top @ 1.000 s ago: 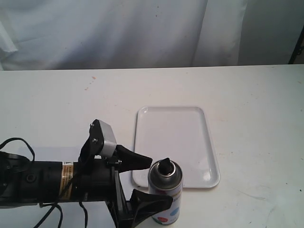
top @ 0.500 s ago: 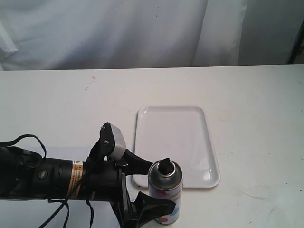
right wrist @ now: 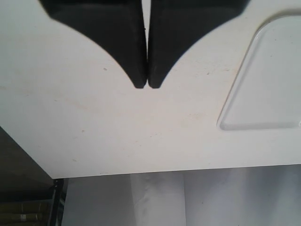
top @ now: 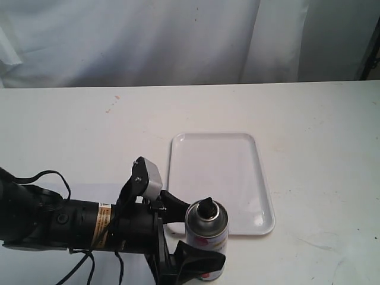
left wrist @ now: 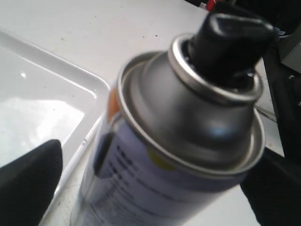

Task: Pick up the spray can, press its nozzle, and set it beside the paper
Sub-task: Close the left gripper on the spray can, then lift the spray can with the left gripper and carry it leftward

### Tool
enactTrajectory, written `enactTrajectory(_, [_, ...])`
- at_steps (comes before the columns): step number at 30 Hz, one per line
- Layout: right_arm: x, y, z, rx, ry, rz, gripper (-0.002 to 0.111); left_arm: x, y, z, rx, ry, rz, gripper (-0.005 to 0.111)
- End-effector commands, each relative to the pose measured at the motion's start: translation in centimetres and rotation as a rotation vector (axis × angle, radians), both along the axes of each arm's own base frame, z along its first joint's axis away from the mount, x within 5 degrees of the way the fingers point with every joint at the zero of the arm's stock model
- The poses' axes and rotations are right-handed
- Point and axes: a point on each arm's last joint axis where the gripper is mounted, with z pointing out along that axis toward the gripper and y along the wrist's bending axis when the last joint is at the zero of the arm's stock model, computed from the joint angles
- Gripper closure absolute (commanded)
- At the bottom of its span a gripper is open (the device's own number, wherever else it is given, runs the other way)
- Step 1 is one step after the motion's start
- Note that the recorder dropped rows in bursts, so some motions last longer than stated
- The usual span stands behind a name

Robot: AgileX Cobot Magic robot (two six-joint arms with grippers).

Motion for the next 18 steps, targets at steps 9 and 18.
enactTrajectory(9, [0.0,0.0,-0.1,0.002,-0.003,-0.003,0.108,-0.5,-2.3,0.0,0.064,-0.032,-0.065,0.014])
enactTrajectory(18, [0.0,0.0,-0.1,0.002,-0.003,-0.003,0.108,0.4,-3.6,-0.1,0.104,-0.062,-0.050,0.014])
